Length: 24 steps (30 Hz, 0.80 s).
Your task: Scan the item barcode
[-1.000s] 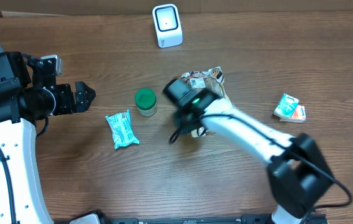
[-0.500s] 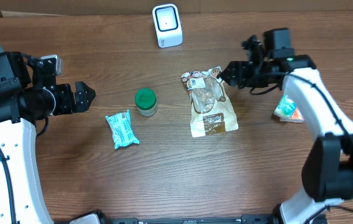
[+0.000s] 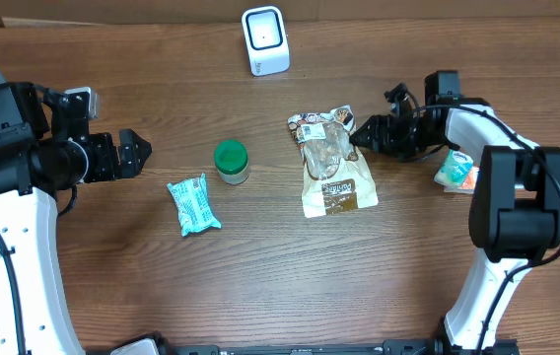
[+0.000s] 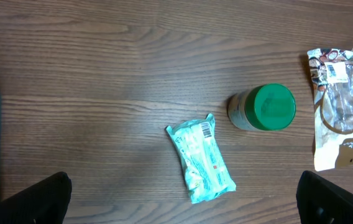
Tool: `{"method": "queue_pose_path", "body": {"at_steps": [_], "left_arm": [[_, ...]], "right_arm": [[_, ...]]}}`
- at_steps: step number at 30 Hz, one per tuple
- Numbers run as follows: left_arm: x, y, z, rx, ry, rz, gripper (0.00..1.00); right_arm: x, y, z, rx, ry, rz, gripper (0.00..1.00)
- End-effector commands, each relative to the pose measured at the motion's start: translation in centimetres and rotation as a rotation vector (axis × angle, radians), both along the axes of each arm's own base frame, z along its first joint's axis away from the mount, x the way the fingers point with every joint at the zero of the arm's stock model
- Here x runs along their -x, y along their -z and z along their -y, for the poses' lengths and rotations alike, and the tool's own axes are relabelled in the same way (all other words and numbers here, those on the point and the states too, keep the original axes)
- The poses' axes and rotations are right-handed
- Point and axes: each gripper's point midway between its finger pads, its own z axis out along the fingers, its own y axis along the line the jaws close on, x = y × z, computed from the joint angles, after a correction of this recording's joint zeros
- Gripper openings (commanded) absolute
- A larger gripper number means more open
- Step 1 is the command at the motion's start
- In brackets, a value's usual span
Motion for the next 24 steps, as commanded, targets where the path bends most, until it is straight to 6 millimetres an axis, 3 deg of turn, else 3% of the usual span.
{"method": "queue_pose_path", "body": {"at_steps": [1,9,13,16,24], "left_arm": [[-0.1,-0.3,0.1,-0.009,0.017,0.011,1.00],[-0.1,-0.3,0.1,-0.009,0.017,0.010,1.00],[-0.1,-0.3,0.1,-0.009,0.017,0.010,1.00],[-0.1,-0.3,0.1,-0.009,0.017,0.010,1.00],[-0.1,-0.3,0.1,-0.009,0.017,0.010,1.00]], "right_arm": [[0.6,1.1,-1.4,-0.023,-0.054,-0.014,0.70],[2.8,3.7,-5.4,-0.039,-0.159,-0.078,0.56],[4.1,3.2,-8.8,-0.085,-0.237,-0.078,0.49],[4.6,3.1,-10.2,-0.091,-0.253,-0.088,0.45],[5.5,2.9,-14.6,-0.099,-0.332,-0.044,0.44]]}}
